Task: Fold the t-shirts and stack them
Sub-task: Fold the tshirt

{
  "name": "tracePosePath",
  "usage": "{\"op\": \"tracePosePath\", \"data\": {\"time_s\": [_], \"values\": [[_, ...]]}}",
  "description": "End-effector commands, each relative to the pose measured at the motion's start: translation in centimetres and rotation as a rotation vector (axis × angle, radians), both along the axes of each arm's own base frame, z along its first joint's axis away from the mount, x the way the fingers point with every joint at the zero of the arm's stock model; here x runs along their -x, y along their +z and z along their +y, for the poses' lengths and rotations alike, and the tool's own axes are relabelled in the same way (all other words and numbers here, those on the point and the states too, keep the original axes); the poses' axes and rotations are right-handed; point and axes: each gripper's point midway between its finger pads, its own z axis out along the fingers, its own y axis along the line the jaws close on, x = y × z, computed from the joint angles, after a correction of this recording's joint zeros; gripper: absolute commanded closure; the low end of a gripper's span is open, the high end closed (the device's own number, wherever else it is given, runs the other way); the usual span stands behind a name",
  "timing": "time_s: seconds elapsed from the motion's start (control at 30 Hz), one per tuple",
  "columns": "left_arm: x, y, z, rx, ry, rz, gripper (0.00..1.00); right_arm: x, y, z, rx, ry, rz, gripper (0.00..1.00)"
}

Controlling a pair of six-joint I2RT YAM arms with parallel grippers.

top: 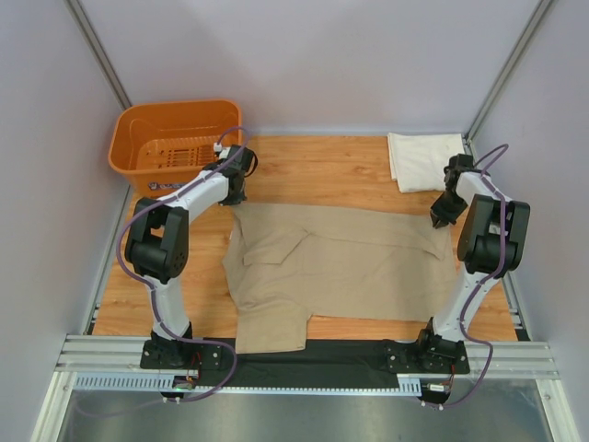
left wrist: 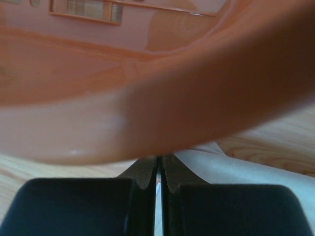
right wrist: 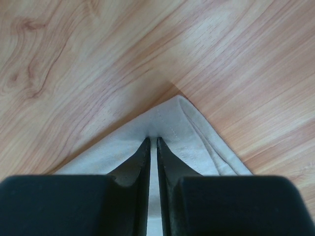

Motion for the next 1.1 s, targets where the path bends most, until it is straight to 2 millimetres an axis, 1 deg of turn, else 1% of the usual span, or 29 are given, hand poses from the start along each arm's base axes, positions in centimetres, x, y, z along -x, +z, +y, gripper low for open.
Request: {"op": "tracePosePath", "data": {"time_s": [0.0, 0.03, 0.1, 0.13, 0.17, 0.2, 0.27, 0.3, 0.37, 0.4, 0.43, 0.47, 0.5, 0.53, 0.57, 0.6, 0.67, 0.7, 0.73, 0.77, 0.8, 0.83, 0.87, 0.9, 0.93, 0.97, 1.0, 1.03, 1.07], "values": [[-0.5, 1.9, 1.5, -0.021, 0.056, -0.062, 1.0, 1.0, -2.3, -1.7, 0.041, -0.028, 0.062, 0.9], [-0.7, 2.0, 1.4, -0.016, 0.055, -0.065, 1.0, 0.9, -2.4, -1.6, 0.034, -0.027, 0.062, 0.9], [-1.1, 2.2, 0.8, 0.009, 0.025, -0.074, 0.88, 0.7, -2.1, -1.3, 0.02, -0.019, 0.051, 0.9], [-1.1, 2.3, 0.7, 0.013, 0.024, -0.076, 0.78, 0.7, -1.9, -1.2, 0.018, -0.014, 0.048, 0.9], [-1.1, 2.3, 0.5, 0.022, 0.01, -0.074, 0.64, 0.6, -1.7, -1.2, 0.018, -0.009, 0.042, 0.9], [-1.2, 2.4, 0.2, 0.029, -0.004, -0.074, 0.58, 0.6, -1.5, -1.2, 0.02, -0.005, 0.04, 0.9], [-1.2, 3.0, -0.4, 0.053, -0.038, -0.072, 0.52, 0.4, -0.7, -1.5, 0.033, 0.005, 0.029, 0.89], [-1.1, 3.2, -0.5, 0.059, -0.049, -0.07, 0.5, 0.3, -0.3, -1.7, 0.045, 0.008, 0.031, 0.88], [-0.6, 3.9, -0.7, 0.072, -0.066, -0.069, 0.48, 0.1, 0.7, -2.0, 0.06, 0.021, 0.025, 0.84], [-0.5, 5.1, -0.7, 0.082, -0.071, -0.093, 0.48, -0.1, 1.4, -2.3, 0.075, 0.019, 0.021, 0.82], [0.0, 5.1, -0.7, 0.087, -0.08, -0.089, 0.48, -0.1, 1.9, -2.4, 0.083, 0.02, 0.021, 0.8], [0.4, 5.3, -1.0, 0.102, -0.097, -0.088, 0.49, -0.3, 2.6, -2.6, 0.094, 0.019, 0.01, 0.74], [0.9, 6.5, -1.2, 0.12, -0.111, -0.109, 0.51, -0.1, 3.1, -2.6, 0.096, 0.02, 0.014, 0.71], [1.7, 6.2, -1.8, 0.152, -0.137, -0.094, 0.53, -0.5, 3.9, -2.7, 0.099, 0.024, 0.0, 0.67], [2.2, 6.5, -2.4, 0.169, -0.161, -0.098, 0.59, -0.5, 4.4, -2.7, 0.098, 0.024, -0.005, 0.58], [3.2, 6.7, -2.6, 0.185, -0.176, -0.102, 0.6, -0.3, 5.0, -2.4, 0.085, 0.03, -0.004, 0.54], [4.1, 6.8, -4.3, 0.257, -0.234, -0.109, 0.63, -0.2, 5.9, -2.0, 0.062, 0.038, -0.022, 0.48], [4.5, 7.2, -5.1, 0.289, -0.261, -0.124, 0.64, -0.2, 6.6, -1.4, 0.031, 0.047, -0.045, 0.44], [5.2, 6.4, -6.3, 0.351, -0.294, -0.113, 0.65, 0.3, 6.3, -0.9, 0.007, 0.045, -0.042, 0.42], [5.6, 6.2, -7.2, 0.382, -0.319, -0.112, 0.66, 0.5, 6.3, -0.2, -0.044, 0.047, -0.059, 0.41], [6.2, 5.3, -7.7, 0.403, -0.334, -0.09, 0.66, 0.8, 6.8, -0.2, -0.072, 0.032, -0.085, 0.41], [6.5, 5.2, -8.8, 0.441, -0.368, -0.079, 0.68, 1.1, 6.7, -0.1, -0.103, 0.004, -0.101, 0.41], [6.7, 4.9, -9.3, 0.447, -0.385, -0.066, 0.68, 2.0, 5.6, 1.0, -0.177, -0.007, -0.108, 0.43], [7.0, 4.6, -10.0, 0.45, -0.406, -0.052, 0.68, 2.2, 6.4, 1.4, -0.256, -0.027, -0.165, 0.43], [7.2, 4.3, -10.3, 0.453, -0.425, -0.041, 0.67, 2.7, 6.3, 1.8, -0.295, -0.047, -0.193, 0.43], [7.3, 4.4, -10.6, 0.456, -0.436, -0.045, 0.66, 4.2, 5.0, 2.6, -0.351, -0.083, -0.186, 0.43], [7.6, 4.3, -10.7, 0.461, -0.446, -0.042, 0.64, 4.1, 5.3, 2.3, -0.387, -0.099, -0.245, 0.42], [7.7, 4.7, -10.9, 0.472, -0.469, -0.053, 0.6, 4.6, 5.8, 2.7, -0.399, -0.099, -0.293, 0.38], [8.0, 4.5, -10.9, 0.471, -0.48, -0.047, 0.58, 5.0, 5.8, 2.5, -0.407, -0.111, -0.31, 0.36]]}}
